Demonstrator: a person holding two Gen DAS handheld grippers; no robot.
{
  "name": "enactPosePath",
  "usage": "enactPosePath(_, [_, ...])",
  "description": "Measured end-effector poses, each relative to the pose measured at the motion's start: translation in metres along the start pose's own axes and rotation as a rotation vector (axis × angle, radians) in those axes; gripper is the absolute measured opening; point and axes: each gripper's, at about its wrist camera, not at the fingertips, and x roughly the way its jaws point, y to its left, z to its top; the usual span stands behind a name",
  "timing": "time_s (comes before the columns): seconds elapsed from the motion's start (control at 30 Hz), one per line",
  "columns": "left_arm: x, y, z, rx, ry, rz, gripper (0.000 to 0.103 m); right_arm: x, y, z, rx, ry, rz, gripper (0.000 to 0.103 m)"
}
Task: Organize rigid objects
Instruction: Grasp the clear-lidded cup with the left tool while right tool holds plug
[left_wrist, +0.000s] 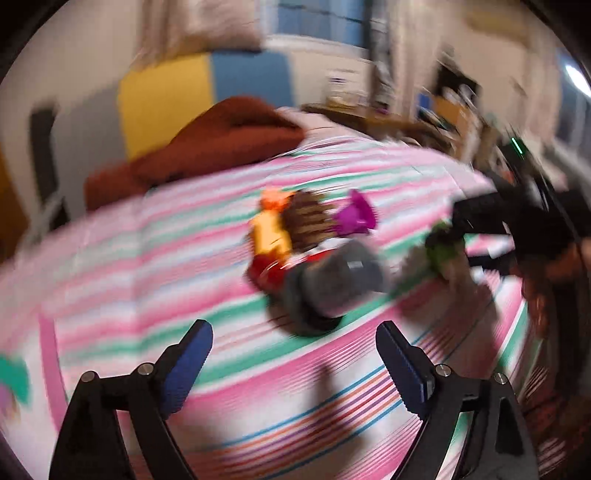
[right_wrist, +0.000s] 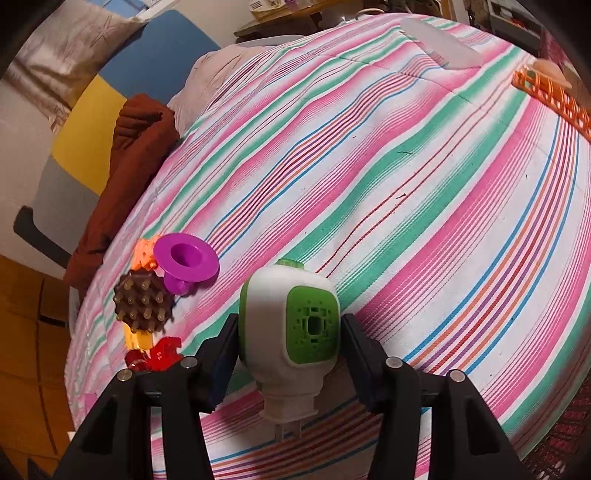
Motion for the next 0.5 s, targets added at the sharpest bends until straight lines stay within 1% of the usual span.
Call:
enactPosePath(0.03, [0.003, -0.011, 0.003, 0.064, -0.009, 0.029, 0.091, 0.000, 0.000, 0.001, 0.006, 0.002, 0.008, 0.053])
enactPosePath(0.07, [0.005, -0.016, 0.007, 0.104, -0.014, 0.049, 0.091, 0.001, -0.001, 0.001, 0.012, 0.004, 0.020, 0.053])
enactPosePath(0.1, [0.009, -0.022, 0.011, 0.143, -0.025, 0.070, 0.091, 0.001, -0.002, 0.001, 0.025, 0.009, 0.058, 0.053])
enactPosePath(0.13, [0.010, -0.024, 0.014, 0.168, -0.035, 0.082, 0.091, 0.003, -0.003, 0.002, 0.050, 0.027, 0.145, 0.052])
enactPosePath(0.2, [0.015, -0.026, 0.021, 0.181, -0.041, 0.080, 0.091, 0.011, -0.002, 0.000, 0.080, 0.084, 0.276, 0.052])
enactPosePath(0.27, [0.021, -0.023, 0.029, 0.167, -0.035, 0.065, 0.090, 0.020, 0.000, -0.003, 0.103, 0.134, 0.326, 0.052])
enactPosePath(0.3, [0.023, -0.021, 0.030, 0.159, -0.034, 0.057, 0.086, 0.026, -0.001, -0.004, 0.121, 0.161, 0.328, 0.053])
enactPosePath(0.37, [0.024, -0.019, 0.032, 0.151, -0.026, 0.041, 0.076, 0.027, -0.005, -0.002, 0.148, 0.163, 0.339, 0.053])
enactPosePath(0.4, [0.027, -0.019, 0.033, 0.152, -0.013, 0.028, 0.065, 0.024, -0.006, -0.001, 0.152, 0.147, 0.322, 0.053])
enactPosePath(0.43, [0.031, -0.020, 0.034, 0.150, 0.006, 0.015, 0.052, 0.017, -0.006, 0.001, 0.138, 0.108, 0.264, 0.053])
enactPosePath(0.5, [0.034, -0.023, 0.035, 0.135, 0.018, 0.009, 0.051, 0.006, -0.004, 0.004, 0.101, 0.049, 0.173, 0.057])
